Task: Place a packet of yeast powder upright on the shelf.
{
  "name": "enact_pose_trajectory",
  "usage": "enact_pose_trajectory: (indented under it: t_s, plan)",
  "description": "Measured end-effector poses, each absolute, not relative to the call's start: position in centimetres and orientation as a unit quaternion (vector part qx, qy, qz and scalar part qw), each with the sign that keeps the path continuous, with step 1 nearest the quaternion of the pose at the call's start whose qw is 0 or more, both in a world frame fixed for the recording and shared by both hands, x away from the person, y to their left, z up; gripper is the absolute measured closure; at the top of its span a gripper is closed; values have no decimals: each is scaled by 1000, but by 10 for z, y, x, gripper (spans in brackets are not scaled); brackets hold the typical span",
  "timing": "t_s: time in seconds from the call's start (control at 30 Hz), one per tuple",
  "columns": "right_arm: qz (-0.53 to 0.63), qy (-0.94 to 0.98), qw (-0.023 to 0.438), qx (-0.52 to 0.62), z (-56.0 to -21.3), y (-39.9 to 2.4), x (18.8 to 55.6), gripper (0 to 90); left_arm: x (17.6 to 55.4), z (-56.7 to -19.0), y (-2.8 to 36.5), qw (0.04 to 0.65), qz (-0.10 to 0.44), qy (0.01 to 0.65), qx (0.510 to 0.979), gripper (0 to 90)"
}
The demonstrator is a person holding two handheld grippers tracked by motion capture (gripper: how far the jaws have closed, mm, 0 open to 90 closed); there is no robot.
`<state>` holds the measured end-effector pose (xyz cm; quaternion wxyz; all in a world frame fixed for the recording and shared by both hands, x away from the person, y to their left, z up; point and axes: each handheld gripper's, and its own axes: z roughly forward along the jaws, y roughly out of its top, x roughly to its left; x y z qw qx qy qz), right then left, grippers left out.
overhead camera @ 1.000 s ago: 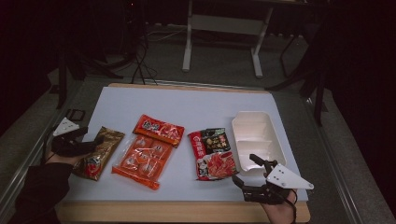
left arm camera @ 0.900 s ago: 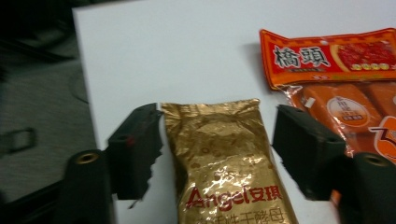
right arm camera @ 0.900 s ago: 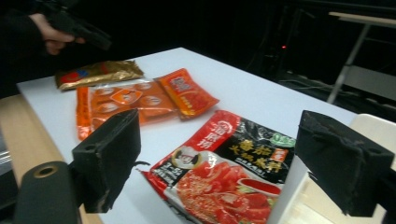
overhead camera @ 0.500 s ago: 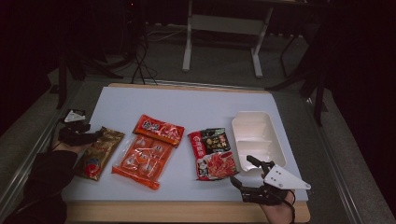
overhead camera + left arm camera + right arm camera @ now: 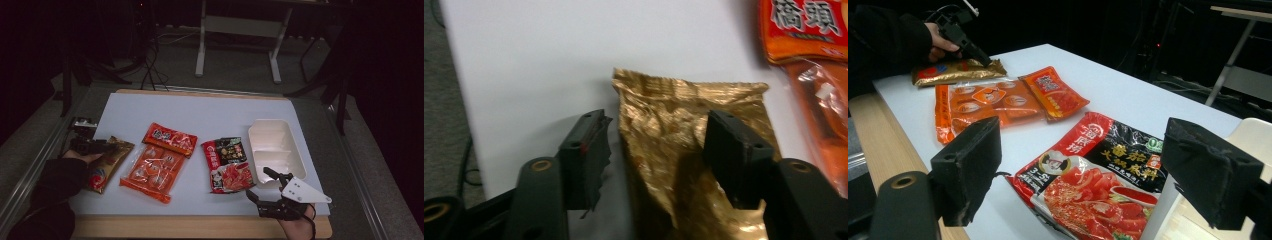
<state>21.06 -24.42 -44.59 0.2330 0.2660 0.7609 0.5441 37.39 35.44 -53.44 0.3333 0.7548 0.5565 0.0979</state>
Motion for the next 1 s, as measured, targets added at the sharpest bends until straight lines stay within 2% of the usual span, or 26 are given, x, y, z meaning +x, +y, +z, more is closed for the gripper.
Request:
enact_pose_trajectory:
  t_s: [0.03, 0.13, 0.2, 0.27, 0.47, 1.0]
  plan:
    - [543, 761, 233, 267, -446, -244, 211, 164, 374, -534, 353, 332, 94, 551, 759, 474]
    - [540, 763, 233, 269, -447, -245, 211, 164, 373, -530, 345, 328, 91, 525, 780, 690]
    - [540, 762, 233, 270, -447, -244, 211, 164, 373, -527, 339, 306, 107, 523, 788, 738]
    - [538, 763, 233, 270, -447, -244, 211, 165, 373, -529, 333, 268, 125, 509, 808, 894]
    - [539, 761, 230, 278, -447, -244, 213, 168, 368, -521, 327, 260, 149, 502, 811, 900]
    - [541, 760, 234, 275, -445, -244, 210, 168, 336, -480, 331, 302, 170, 493, 798, 900]
